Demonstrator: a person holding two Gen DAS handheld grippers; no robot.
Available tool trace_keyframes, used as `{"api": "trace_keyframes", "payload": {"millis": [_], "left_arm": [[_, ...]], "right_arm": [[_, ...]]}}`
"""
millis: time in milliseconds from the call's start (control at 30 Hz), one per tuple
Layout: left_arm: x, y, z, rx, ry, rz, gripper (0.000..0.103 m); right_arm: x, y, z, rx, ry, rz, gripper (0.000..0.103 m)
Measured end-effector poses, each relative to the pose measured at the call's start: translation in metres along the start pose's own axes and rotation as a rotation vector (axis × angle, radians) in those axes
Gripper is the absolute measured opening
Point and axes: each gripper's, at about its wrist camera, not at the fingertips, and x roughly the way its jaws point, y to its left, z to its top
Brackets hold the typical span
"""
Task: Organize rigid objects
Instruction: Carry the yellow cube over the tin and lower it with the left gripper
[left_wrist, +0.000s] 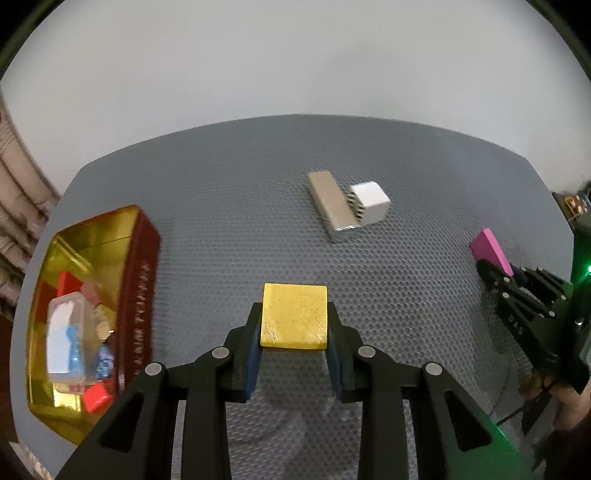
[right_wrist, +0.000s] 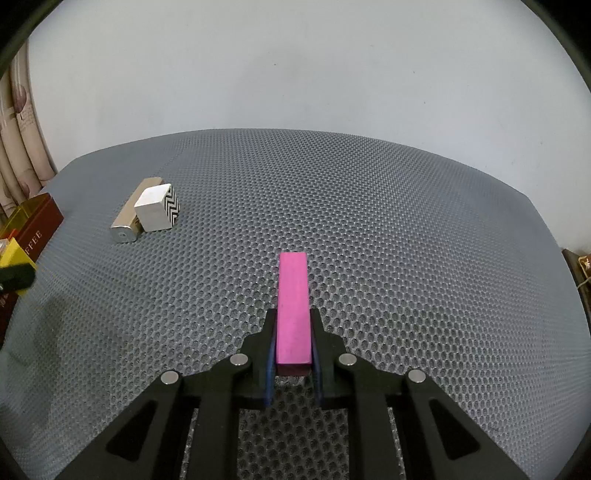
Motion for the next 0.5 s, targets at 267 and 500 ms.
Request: {"api": "trace_keyframes", "payload": {"millis": [267, 500], "left_arm": [[-0.023, 0.055, 0.006, -0.058, -0.028, 0.061, 0.027], [-0.034, 0.116, 0.009, -0.182, -0.026, 0.085, 0.027]], "right_arm": [[-0.001, 0.001, 0.000, -0.001, 0.000, -0.001, 0.015], [0.001, 0.004, 0.001, -0.006, 0.000, -0.007, 0.015]]}}
